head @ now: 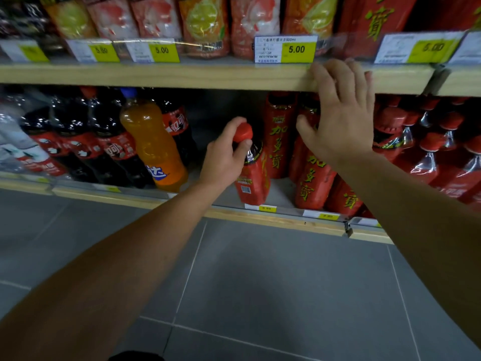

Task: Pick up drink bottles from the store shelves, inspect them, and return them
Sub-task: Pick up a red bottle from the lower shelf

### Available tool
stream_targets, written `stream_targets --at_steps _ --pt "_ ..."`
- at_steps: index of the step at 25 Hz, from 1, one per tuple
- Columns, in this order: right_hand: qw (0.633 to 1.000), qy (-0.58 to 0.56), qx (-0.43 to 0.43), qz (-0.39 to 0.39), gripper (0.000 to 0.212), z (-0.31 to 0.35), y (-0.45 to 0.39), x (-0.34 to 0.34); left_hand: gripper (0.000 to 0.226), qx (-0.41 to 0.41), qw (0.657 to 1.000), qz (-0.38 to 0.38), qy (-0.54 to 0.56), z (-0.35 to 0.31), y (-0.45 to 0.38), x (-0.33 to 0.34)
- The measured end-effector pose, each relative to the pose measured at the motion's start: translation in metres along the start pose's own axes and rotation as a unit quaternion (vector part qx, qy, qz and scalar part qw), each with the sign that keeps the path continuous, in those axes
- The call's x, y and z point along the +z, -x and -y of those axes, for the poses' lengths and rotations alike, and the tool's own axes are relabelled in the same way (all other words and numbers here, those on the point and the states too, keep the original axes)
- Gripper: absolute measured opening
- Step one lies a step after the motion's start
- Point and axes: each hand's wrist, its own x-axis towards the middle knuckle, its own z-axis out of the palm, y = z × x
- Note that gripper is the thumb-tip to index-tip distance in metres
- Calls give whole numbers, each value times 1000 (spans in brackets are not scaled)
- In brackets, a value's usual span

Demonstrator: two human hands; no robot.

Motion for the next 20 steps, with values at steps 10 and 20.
stream_targets --at_steps 10,20 --pt "948 -263 89 153 96 -7 86 -26 42 62 995 73 37 -81 8 -6" --pt "927 -310 171 126 127 -14 99 -59 40 69 975 72 200 -141 7 22"
